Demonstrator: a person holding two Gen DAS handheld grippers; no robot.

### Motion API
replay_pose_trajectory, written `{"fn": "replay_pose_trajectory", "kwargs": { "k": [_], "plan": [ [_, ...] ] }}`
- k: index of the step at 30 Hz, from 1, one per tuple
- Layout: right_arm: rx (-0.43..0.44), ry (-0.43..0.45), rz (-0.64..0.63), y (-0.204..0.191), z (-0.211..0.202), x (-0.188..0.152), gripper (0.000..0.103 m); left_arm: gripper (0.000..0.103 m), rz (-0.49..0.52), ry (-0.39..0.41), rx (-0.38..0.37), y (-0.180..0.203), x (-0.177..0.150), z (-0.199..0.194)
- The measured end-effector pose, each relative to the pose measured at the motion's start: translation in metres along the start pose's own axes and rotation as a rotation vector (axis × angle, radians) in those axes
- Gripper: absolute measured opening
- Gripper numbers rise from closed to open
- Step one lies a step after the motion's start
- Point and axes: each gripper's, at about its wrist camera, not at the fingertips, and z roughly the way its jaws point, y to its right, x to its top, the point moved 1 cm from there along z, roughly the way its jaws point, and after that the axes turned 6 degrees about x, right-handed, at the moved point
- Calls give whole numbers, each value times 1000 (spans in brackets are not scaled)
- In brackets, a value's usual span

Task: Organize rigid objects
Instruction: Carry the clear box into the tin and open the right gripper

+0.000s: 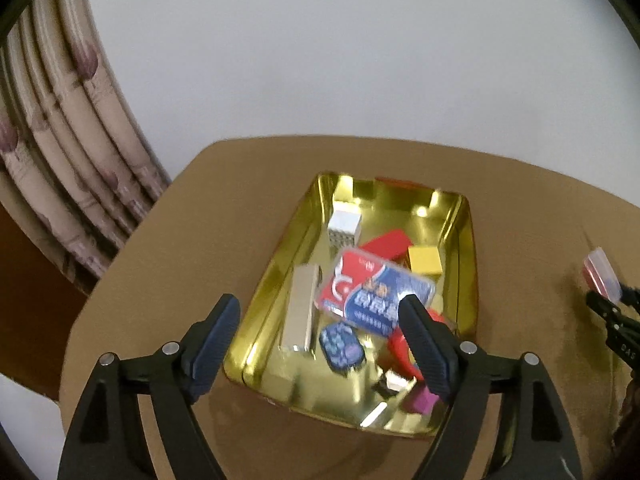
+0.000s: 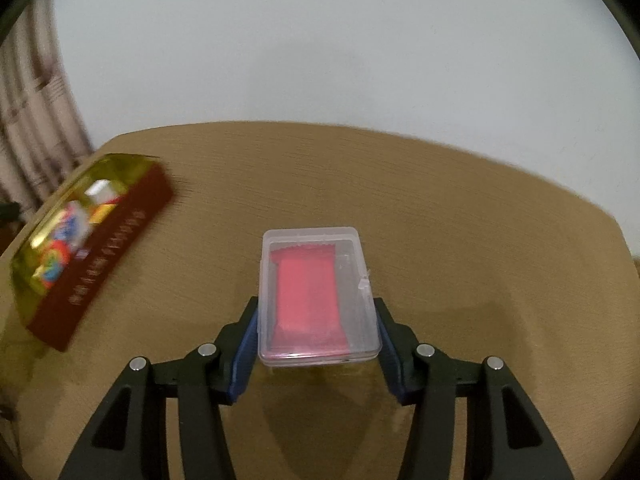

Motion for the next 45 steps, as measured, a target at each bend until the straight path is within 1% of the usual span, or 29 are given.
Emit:
{"fn": "replay_pose_trajectory", "kwargs": {
  "k": [6,8,9,11,14,15,17,19,22,27,30,32,37,40,42,45],
  "plan": [
    [109,15,-103,-72,0,34,54,79,-39,-32,-13,-10,-19,0],
    [137,16,-116,-90,3,44,54,80,-48,-21,-12,-14,-22,-4],
    [146,13,-125,-101,4,48,54,82,-47,-8,-6,-15,-23,-6],
    [145,8,-150,-121,10,55,54,83,-40,-1,14,-16,-24,-7],
    [147,-13,-159,-139,19,62,54,83,-27,-4,-13,-16,-22,-9],
    [153,-19,-160,-145,24,65,54,84,-23,6,-6,-17,-22,-10],
    [133,-30,-174,-158,33,73,54,85,-11,28,21,-18,-21,-13],
    [133,-44,-172,-164,42,78,54,86,-6,34,30,-20,-20,-13],
    [111,-70,-183,-174,59,83,54,87,-8,28,16,-21,-19,-10],
    [100,-106,-152,-176,81,85,54,87,-16,24,13,-25,-19,-6],
    [71,-100,-167,-174,85,86,54,87,-25,20,9,-28,-19,-4],
    [69,-101,-167,-173,86,88,54,87,-32,21,21,-30,-18,-3],
    [64,-78,-187,-180,87,92,54,88,-38,20,9,-32,-19,-3],
    [73,-91,-218,-187,93,92,54,88,-36,19,16,-32,-18,-2],
    [61,-99,-233,-190,98,94,54,88,-39,20,11,-32,-18,-1],
    [70,-115,-226,-189,103,94,54,88,-36,22,14,-32,-18,-1]
  ]
}}
